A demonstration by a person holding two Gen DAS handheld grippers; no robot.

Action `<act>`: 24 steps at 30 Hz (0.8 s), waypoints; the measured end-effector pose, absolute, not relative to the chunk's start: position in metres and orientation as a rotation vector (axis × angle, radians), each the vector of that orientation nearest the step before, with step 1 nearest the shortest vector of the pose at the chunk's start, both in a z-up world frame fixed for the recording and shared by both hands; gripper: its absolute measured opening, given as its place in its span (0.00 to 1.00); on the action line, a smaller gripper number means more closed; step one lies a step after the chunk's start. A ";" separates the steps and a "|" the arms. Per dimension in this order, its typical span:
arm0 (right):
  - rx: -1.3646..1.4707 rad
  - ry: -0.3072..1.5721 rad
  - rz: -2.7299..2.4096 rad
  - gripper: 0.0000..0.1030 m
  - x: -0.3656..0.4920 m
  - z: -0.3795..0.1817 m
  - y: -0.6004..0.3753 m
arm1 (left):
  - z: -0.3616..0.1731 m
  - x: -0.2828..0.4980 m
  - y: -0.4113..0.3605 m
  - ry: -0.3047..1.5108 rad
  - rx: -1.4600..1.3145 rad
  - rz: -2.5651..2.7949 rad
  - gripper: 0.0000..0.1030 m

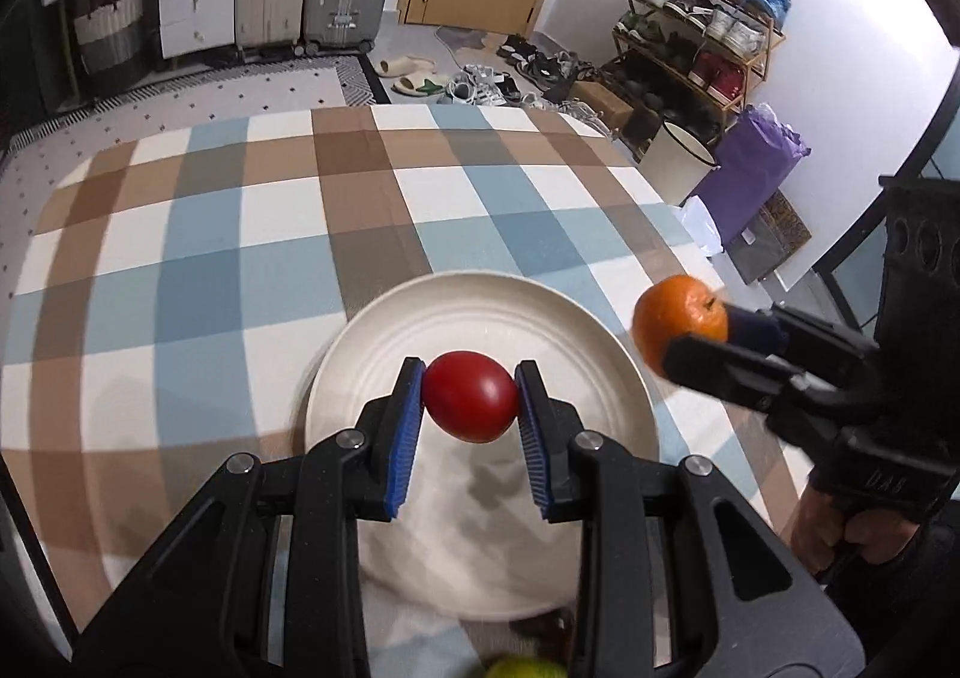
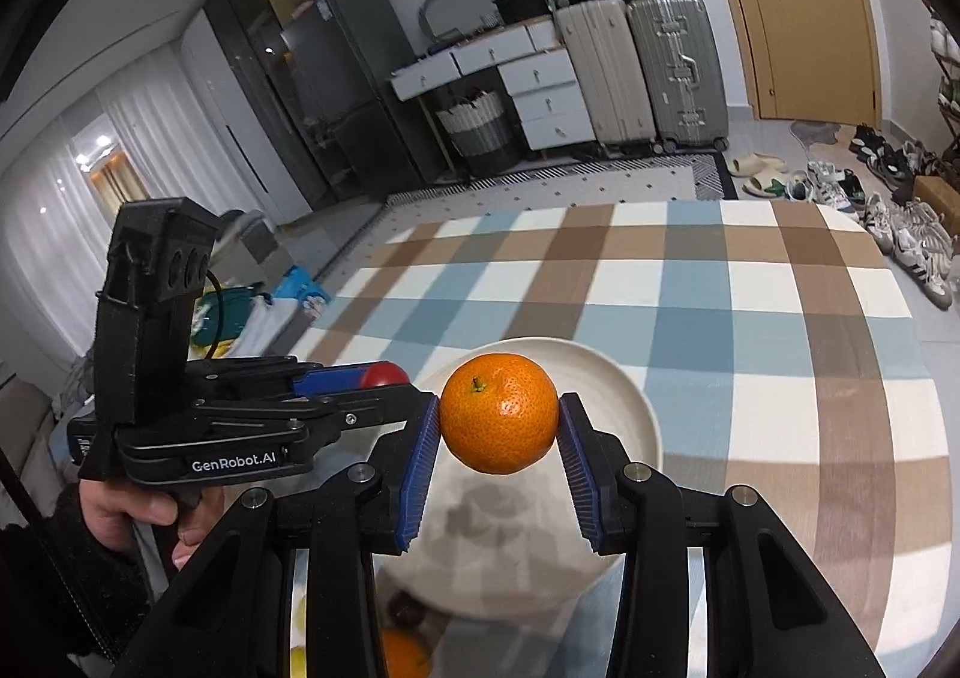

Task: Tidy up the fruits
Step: 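Carry tomato and orange over the white plate and open both grippers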

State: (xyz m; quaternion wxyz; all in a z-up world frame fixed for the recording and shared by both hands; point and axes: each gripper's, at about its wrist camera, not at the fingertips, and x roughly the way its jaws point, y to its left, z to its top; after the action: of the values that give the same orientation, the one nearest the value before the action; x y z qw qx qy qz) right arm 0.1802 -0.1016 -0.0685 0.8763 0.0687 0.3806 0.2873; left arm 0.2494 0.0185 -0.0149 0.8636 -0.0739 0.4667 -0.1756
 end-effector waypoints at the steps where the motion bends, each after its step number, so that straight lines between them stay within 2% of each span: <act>1: 0.142 0.800 0.595 0.39 0.186 -0.071 -0.101 | -0.019 0.255 0.018 0.982 -0.161 -0.371 0.27; 9: 0.113 0.858 0.598 0.39 0.221 -0.103 -0.089 | -0.050 0.299 0.016 1.021 -0.195 -0.394 0.27; 20: 0.077 0.897 0.602 0.39 0.235 -0.133 -0.078 | -0.077 0.317 0.017 1.055 -0.234 -0.402 0.27; 23: 0.066 0.896 0.604 0.40 0.235 -0.135 -0.074 | -0.077 0.318 0.016 1.056 -0.243 -0.400 0.27; 24: 0.062 0.892 0.602 0.44 0.235 -0.135 -0.073 | -0.077 0.318 0.015 1.064 -0.242 -0.392 0.28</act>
State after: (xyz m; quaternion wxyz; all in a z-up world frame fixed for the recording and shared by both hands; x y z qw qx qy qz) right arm 0.2349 -0.0733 -0.1348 0.8582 0.0297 0.4248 0.2864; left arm 0.3184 0.0153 -0.0771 0.8366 -0.1143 0.5027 -0.1854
